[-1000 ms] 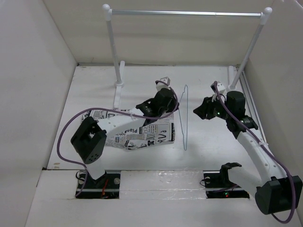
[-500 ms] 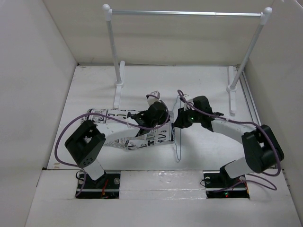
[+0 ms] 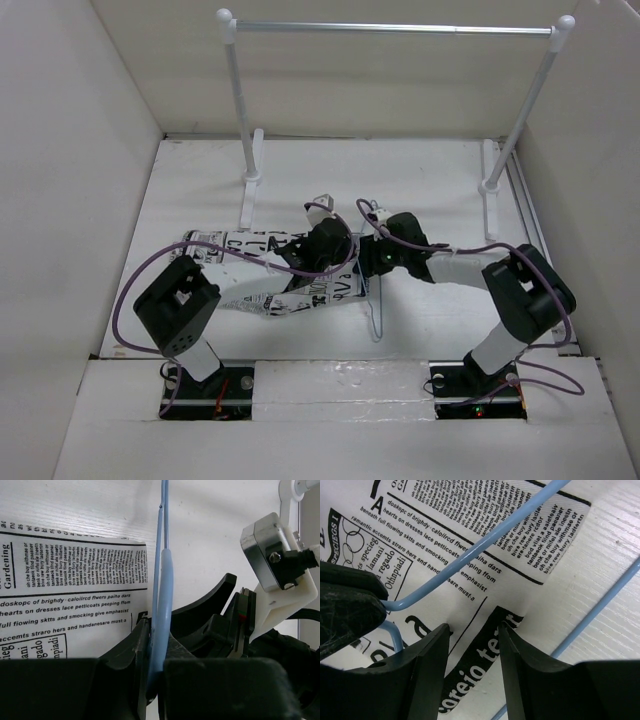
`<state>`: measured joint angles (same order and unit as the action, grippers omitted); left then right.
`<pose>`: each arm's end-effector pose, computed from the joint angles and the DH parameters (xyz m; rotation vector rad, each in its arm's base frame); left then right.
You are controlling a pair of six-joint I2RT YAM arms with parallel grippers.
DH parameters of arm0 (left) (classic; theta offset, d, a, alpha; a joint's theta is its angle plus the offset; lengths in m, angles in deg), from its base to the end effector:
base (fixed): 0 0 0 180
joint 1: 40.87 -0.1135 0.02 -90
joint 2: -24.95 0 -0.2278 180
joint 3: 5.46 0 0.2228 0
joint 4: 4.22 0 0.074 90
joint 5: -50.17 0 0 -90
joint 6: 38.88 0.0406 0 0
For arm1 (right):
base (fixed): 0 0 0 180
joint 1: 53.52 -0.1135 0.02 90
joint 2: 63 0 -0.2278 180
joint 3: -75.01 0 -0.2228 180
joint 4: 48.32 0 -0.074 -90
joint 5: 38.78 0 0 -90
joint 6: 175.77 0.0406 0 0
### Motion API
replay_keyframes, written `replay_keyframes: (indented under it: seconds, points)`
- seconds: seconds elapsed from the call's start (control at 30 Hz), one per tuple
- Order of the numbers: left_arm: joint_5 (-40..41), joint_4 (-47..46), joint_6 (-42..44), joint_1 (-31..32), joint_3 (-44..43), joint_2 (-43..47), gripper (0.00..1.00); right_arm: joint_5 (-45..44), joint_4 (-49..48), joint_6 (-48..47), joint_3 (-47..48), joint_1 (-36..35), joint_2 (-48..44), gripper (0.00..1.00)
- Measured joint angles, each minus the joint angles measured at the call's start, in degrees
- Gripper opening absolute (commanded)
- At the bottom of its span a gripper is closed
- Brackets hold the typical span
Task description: Place the trousers on the hanger
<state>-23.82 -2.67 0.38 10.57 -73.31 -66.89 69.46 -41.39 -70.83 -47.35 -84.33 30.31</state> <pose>0.2162 -0.2533 0.2019 -0.1731 2.0975 -0.8433 0.2486 0.1630 0.1348 -0.4965 2.3428 0.7610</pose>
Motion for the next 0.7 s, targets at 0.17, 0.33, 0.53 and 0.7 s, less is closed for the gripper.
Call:
replay_keyframes:
  seconds: [0.17, 0.33, 0.53, 0.7]
  points:
    - [0.17, -0.07, -0.17, 0.00, 0.31, 0.57, 0.00, -2.27, -0.46, 0.26, -2.89, -0.37, -3.82, 0.47]
    - [0.24, -0.07, -0.17, 0.00, 0.48, 0.61, 0.00, -4.44, 0.13, -0.61, -3.10, 0.11, -6.91, 0.49]
    - [0.24, -0.11, -0.15, 0.00, 0.48, 0.61, 0.00, -3.82, -1.75, -0.52, -2.03, 0.31, -1.09, 0.49]
    - [0.35, -0.07, -0.13, 0.00, 0.48, 0.61, 0.00, -1.25, -7.69, 1.53, -1.18, 0.35, 2.95, 0.00]
